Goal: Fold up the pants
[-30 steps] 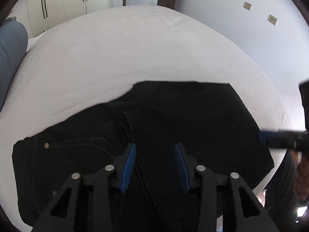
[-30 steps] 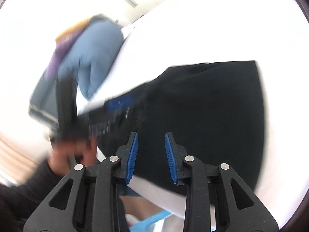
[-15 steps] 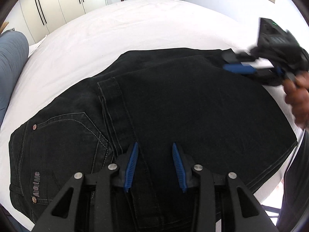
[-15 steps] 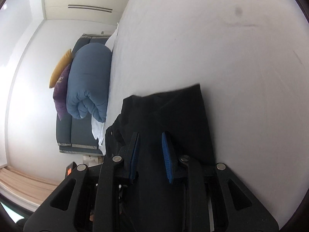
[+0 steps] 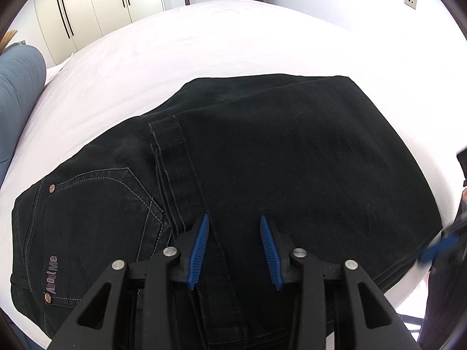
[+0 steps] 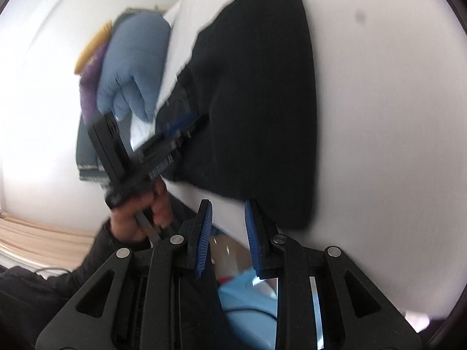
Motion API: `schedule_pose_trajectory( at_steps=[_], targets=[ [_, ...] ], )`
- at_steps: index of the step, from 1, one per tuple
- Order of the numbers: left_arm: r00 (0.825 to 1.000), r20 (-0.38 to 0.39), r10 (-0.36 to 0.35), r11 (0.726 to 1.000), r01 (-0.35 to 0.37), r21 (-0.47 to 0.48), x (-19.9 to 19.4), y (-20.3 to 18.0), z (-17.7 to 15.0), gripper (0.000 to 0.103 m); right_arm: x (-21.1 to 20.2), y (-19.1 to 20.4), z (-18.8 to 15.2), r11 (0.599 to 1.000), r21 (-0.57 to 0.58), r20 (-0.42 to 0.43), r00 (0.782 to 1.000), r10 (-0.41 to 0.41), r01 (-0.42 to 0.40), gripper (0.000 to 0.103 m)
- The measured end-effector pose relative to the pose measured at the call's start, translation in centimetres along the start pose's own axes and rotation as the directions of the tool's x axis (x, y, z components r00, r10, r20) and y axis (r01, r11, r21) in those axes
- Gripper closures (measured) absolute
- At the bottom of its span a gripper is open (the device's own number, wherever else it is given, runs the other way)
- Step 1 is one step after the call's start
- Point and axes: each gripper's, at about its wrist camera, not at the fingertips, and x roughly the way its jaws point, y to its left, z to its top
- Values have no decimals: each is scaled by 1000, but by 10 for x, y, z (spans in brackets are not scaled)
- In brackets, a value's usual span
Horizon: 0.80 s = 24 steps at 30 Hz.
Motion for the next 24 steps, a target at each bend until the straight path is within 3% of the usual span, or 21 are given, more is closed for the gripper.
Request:
schedule_pose_trajectory(
  at_steps=[2,3,6,9,16,18,19,20,22,24],
  targets=[
    [1000,3,-3,1000,3,-2,0,2,0,63,4,10,-18,992,-63,-57,991,-117,113,79],
    [1000,6,-5,1000,5,-4,0,2,0,63,3,17,-20,989,-85,-58,990,-127,122,78],
    [1000,14,-14,1000,14,-16,2,7,-3,63,-14,44,-13,991,-127,11,1000,-29,30,77],
    [999,24,-22,999,23,-23,1,10,-5,64,-27,60,13,989,-141,78,995,57,-45,77],
    [993,88,-80,987,92,-135,-15,32,-17,64,18,60,99,992,-53,106,987,122,-117,77],
    [991,115,-70,969,95,-226,-29,50,-28,62,39,52,117,996,-37,71,994,79,-76,77],
    [988,138,-63,953,101,-285,-40,64,-37,56,58,39,124,1000,-2,31,999,-22,22,80],
    [986,157,-55,937,105,-332,-49,75,-46,51,72,32,130,998,20,3,998,-65,65,85],
    [981,192,-20,886,106,-451,-73,108,-67,39,75,25,130,999,23,40,999,-29,28,90],
    [975,220,20,833,105,-543,-92,139,-89,35,74,26,129,999,20,54,998,-26,25,90]
  ],
)
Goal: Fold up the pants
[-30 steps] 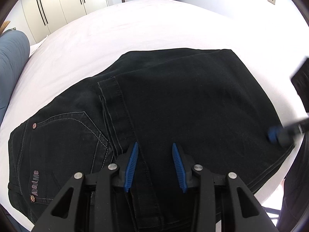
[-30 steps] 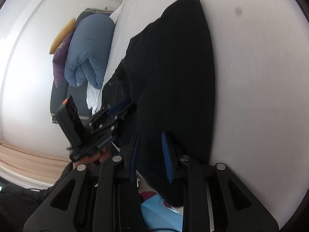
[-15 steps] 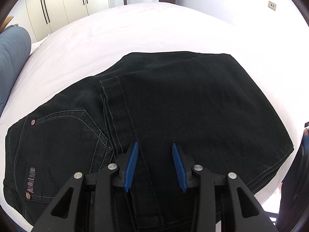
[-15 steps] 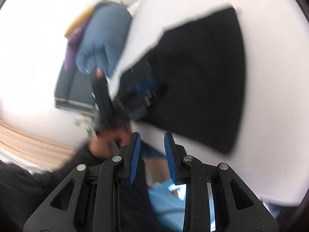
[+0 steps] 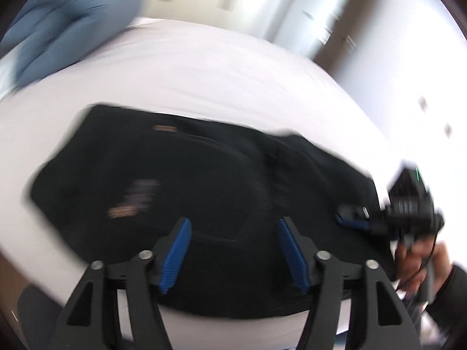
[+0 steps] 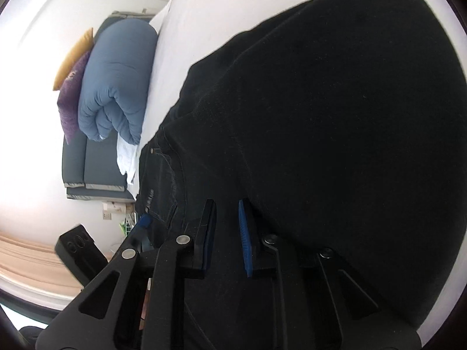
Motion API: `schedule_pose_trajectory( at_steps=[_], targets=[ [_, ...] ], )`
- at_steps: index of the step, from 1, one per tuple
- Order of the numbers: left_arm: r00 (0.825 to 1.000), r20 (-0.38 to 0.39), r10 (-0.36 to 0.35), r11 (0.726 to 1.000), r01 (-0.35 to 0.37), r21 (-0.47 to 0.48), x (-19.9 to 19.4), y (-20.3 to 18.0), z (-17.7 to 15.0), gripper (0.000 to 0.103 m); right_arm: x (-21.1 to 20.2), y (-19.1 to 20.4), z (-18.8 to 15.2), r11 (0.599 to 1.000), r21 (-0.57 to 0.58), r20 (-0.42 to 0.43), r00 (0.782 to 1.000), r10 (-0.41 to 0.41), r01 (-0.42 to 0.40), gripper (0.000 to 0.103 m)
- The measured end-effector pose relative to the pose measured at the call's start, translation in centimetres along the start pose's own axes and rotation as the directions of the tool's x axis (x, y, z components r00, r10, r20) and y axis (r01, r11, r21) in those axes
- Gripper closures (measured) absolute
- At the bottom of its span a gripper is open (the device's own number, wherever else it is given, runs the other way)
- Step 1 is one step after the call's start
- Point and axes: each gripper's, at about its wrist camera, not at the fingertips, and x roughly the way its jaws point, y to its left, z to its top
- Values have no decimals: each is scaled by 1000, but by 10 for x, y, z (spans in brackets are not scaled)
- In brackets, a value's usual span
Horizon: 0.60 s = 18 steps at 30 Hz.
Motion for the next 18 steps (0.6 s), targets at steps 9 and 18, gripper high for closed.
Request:
schedule_pose_trajectory(
  at_steps=[9,18],
  targets=[
    [989,130,65,868,8,-496,-54,154,-1,21,6,67,-7,992,-48,9,993,116,-115,24],
    [993,107,-38,748,100,-656,-22,200,-5,21,79,124,6,983,-63,-118,979,166,-174,24]
  ],
)
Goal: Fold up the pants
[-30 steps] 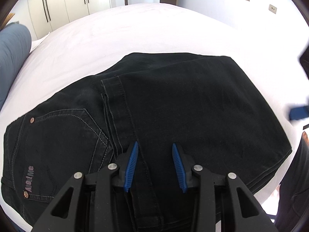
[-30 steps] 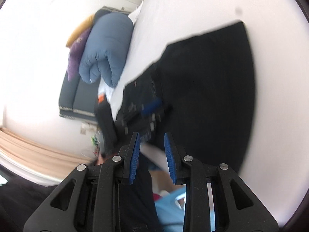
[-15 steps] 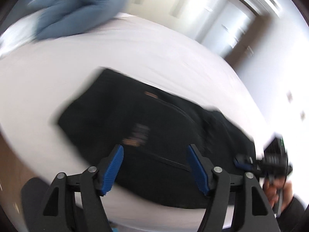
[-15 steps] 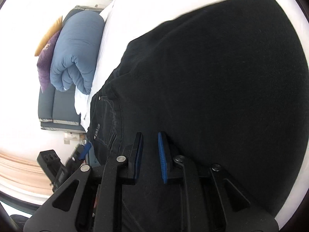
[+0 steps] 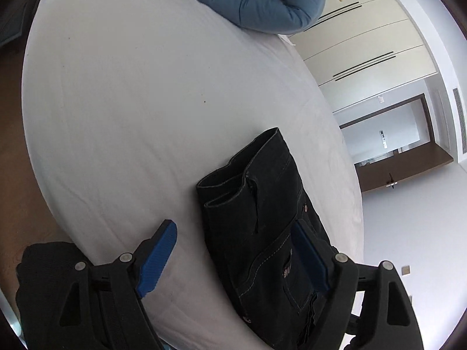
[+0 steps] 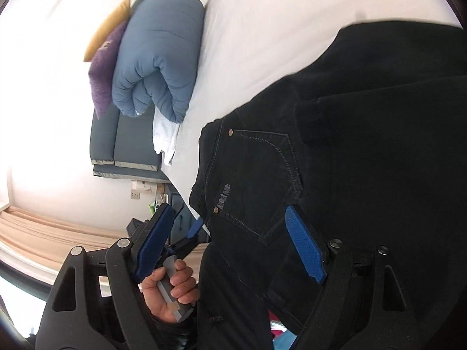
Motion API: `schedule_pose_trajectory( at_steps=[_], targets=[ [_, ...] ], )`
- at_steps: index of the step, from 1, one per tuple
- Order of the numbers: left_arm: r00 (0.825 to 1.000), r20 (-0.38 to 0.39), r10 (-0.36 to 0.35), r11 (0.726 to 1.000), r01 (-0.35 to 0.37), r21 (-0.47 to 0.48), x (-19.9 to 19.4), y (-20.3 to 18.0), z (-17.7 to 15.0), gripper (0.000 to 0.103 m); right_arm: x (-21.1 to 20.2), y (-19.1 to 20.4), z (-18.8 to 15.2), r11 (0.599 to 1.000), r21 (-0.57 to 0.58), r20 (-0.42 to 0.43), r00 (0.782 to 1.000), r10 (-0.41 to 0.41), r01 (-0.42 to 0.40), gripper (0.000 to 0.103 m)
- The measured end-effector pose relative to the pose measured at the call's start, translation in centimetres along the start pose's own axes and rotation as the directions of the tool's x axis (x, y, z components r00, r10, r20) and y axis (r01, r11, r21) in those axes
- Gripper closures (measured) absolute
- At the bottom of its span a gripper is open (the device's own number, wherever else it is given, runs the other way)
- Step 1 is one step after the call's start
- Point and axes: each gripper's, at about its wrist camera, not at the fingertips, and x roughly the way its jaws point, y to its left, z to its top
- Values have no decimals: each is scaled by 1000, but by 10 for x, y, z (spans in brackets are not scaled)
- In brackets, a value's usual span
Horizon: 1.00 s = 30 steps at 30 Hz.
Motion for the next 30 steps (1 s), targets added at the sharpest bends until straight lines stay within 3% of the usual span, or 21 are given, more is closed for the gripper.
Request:
schedule_pose_trajectory(
  at_steps=[6,8,10,12,18,22,30],
  targets=[
    [999,-6,-48,997,48,-61,17,6,8,24,22,1,5,1000,0,-22,1000,10,-10,24],
    [998,-19,-57,996,56,-70,24,6,11,31,28,1,8,1000,0,-26,1000,13,-13,24],
    [997,-40,-73,994,69,-80,32,0,10,53,25,-2,8,1000,6,-26,1000,8,-8,24],
    [996,-57,-69,993,63,-102,37,1,10,63,23,-3,10,1000,11,-31,999,6,-6,24],
    [994,-39,-103,988,97,-124,32,5,8,84,20,-9,15,999,17,-56,998,-37,38,24],
    [996,2,-93,994,93,-54,22,-14,6,86,30,-18,19,990,48,-80,989,-127,131,24],
    [994,48,-103,992,99,73,2,-54,1,86,44,-21,22,976,60,-73,976,-204,208,26]
  ],
)
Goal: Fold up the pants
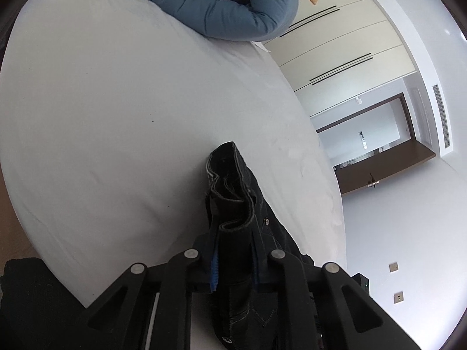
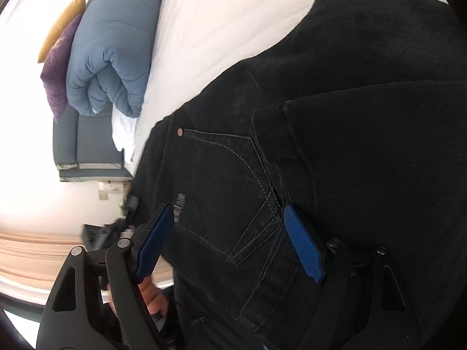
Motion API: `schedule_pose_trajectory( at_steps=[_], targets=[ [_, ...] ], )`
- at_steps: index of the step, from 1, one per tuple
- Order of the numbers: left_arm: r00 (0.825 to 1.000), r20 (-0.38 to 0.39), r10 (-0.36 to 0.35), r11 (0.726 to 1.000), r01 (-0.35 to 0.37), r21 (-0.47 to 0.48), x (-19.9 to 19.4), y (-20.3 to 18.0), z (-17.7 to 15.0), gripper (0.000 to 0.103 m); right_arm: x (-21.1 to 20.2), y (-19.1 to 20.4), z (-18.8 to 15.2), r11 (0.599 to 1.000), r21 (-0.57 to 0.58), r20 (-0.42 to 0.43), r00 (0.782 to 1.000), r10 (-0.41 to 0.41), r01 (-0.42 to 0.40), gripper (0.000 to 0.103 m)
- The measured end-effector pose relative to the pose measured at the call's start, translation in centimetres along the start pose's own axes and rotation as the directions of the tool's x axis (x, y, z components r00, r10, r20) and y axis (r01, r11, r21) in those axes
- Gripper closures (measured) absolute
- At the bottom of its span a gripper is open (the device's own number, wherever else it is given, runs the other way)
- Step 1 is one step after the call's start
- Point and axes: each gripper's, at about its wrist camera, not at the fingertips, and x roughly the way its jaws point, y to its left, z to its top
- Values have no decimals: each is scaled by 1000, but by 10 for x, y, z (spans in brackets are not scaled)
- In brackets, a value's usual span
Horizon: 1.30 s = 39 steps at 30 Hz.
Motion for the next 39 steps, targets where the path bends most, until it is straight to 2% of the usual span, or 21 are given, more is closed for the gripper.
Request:
schedule_pose_trajectory(
  at_steps=[9,12,15,17,21,25,28,30,34,37,39],
  targets=[
    [1000,10,-4,998,4,65,-4,-26,-2,87,2,-7,-6,1000,-13,39,999,4,-4,26],
    [1000,9,-7,994,6,113,-5,-44,-4,87,1,-11,-8,1000,-27,48,999,15,-13,26],
    [1000,4,-20,983,19,185,-7,-71,-10,87,-11,-15,-9,997,5,82,993,81,-81,25],
    [1000,-3,-25,966,25,259,-6,-95,-17,87,-28,-23,-9,988,57,125,983,135,-143,25],
    [998,-41,-37,908,51,416,2,-146,-44,87,-69,-26,-8,969,47,175,957,232,-243,25],
    [993,-115,-22,816,85,571,23,-191,-94,87,-112,-27,-4,950,9,191,933,306,-313,25],
    [987,-162,12,764,96,639,40,-206,-131,87,-137,-22,-3,943,-48,174,927,333,-330,25],
    [984,-177,37,733,94,674,47,-213,-148,87,-145,-17,-3,949,-84,153,937,314,-304,25],
    [981,-167,97,636,68,769,57,-225,-182,87,-150,-22,-7,979,-122,117,977,179,-165,25],
    [980,-151,127,565,54,823,61,-228,-200,87,-151,-31,-16,983,-114,129,979,160,-146,25],
    [977,-154,149,531,53,846,66,-232,-211,87,-154,-35,-19,979,-116,140,973,184,-168,25]
  ],
)
